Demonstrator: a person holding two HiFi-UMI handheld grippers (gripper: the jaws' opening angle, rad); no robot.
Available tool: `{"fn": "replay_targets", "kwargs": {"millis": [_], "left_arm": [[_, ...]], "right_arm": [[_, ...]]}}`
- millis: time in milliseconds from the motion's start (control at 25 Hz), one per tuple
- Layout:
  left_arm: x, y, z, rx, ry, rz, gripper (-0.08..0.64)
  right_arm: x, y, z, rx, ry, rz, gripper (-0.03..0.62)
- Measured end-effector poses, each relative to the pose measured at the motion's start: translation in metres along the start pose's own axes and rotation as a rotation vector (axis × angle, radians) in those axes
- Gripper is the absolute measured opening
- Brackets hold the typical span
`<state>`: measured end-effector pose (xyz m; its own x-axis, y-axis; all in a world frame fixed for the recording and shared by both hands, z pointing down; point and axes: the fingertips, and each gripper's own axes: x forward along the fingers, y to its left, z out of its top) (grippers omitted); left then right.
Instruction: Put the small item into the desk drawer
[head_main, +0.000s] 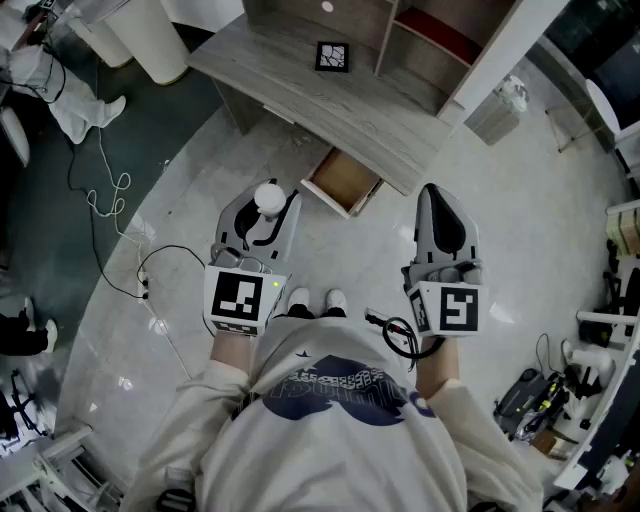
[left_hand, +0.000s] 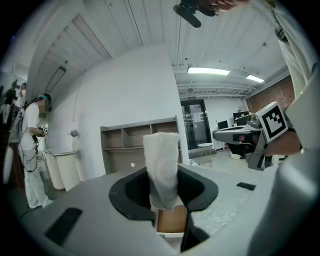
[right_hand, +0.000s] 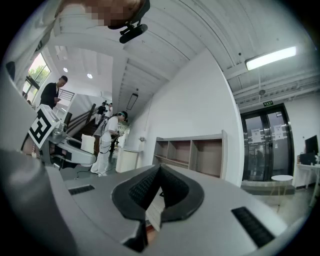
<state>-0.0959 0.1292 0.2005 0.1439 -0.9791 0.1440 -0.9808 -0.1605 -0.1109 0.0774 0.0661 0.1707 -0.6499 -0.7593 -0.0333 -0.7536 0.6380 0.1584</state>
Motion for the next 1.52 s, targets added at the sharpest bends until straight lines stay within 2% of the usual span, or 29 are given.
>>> {"fn": "replay_targets", "kwargs": {"millis": [760, 1000, 1160, 1320, 1520], "left_arm": [[0.007, 0.008, -0.002, -0.010, 0.010, 0.007, 0.129], [0.006, 0.006, -0.004, -0.011, 0.015, 0.006, 0.129], [0.005, 0.003, -0.007, -0.007, 0.021, 0.003, 0.129], [0.007, -0.001, -0.004, -0.009, 0.020, 0.004, 0.129], [0.007, -0.008, -0.003, -0.006, 0.023, 0.002, 0.130]], "right_arm": [[0.010, 0.000, -0.003, -0.024, 0.021, 0.018, -0.003], [0.006, -0.004, -0.006, 0.002, 0.024, 0.013, -0.003], [0.003, -0.009, -0.008, 0.046, 0.021, 0.020, -0.003], [-0.002, -0.013, -0.009, 0.143, -0.004, 0.050, -0.002], [-0.010, -0.028, -0.014, 0.229, -0.016, 0.046, -0.002]]}}
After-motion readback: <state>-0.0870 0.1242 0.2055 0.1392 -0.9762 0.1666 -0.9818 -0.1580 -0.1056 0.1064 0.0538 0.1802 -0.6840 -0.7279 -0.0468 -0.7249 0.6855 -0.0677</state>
